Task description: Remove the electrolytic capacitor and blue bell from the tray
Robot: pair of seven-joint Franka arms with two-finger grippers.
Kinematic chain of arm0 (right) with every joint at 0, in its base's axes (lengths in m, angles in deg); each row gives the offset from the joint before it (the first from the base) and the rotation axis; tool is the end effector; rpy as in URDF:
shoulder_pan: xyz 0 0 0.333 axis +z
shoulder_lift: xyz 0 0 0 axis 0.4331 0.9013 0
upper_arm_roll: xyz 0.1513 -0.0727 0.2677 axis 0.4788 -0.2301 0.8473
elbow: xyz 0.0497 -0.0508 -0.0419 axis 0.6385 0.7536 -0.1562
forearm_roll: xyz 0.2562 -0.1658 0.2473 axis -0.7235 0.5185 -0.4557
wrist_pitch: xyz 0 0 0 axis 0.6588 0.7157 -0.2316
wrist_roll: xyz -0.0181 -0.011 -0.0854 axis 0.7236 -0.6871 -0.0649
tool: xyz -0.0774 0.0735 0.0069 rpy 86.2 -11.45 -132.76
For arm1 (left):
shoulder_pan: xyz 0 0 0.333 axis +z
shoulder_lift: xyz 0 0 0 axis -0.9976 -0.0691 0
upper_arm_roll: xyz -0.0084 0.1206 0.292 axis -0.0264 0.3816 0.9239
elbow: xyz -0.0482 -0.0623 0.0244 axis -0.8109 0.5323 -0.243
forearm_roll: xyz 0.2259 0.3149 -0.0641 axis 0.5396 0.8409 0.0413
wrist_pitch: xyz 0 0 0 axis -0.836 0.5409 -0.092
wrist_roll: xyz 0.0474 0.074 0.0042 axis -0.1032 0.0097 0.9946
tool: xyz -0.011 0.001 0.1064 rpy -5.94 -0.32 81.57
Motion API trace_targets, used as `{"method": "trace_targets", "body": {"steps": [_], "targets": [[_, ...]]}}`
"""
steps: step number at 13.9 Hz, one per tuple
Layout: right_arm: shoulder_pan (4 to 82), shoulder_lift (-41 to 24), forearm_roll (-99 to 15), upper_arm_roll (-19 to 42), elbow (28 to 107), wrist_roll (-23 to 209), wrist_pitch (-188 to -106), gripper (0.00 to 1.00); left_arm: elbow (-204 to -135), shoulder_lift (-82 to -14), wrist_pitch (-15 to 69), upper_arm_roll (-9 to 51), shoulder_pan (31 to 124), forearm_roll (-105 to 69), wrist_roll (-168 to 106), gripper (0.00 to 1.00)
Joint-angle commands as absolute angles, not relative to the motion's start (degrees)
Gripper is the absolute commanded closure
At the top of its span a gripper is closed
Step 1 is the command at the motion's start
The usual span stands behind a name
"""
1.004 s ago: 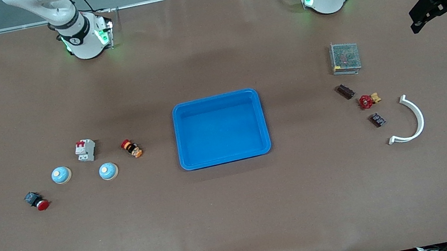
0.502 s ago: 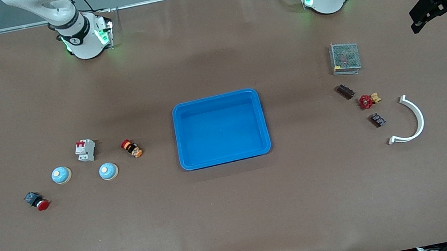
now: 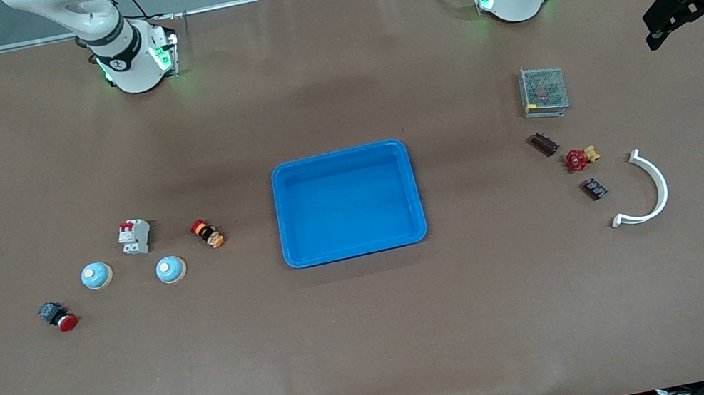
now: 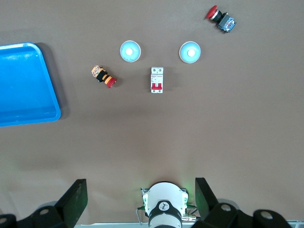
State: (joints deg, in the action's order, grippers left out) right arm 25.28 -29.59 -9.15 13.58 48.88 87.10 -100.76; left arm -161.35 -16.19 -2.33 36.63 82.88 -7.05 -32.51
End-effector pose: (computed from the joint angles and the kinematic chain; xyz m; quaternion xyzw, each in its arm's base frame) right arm 0.5262 -0.0254 0.6493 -0.9915 0.0334 0.1205 0.0371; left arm 0.5123 -0.0519 0.6667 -0.9995 -0.0203 -0.0201 0.0155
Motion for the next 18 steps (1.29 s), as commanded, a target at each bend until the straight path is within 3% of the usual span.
{"method": "trace_targets", "body": {"steps": [1,7,12,18], "targets": [[25.7,-29.3,-9.0,13.6,47.5,86.2,-99.8,0.00,-161.9,-14.9,-1.7,36.5,83.0,-7.0,-31.6,0.00],[25.8,-29.3,-8.9,13.7,47.5,85.7,-100.0,0.00,-161.9,-15.0,-1.0,36.5,83.0,-7.0,-31.6,0.00],[25.4,-29.3,-8.8,13.2,42.1,85.6,-100.3,0.00,-162.0,-14.9,-0.6,36.5,83.0,-7.1,-31.7,0.00],[27.2,-28.7,-6.2,13.2,40.5,85.9,-106.2,0.00,-162.2,-14.9,-0.6,36.5,83.0,-7.1,-31.7,0.00]]}}
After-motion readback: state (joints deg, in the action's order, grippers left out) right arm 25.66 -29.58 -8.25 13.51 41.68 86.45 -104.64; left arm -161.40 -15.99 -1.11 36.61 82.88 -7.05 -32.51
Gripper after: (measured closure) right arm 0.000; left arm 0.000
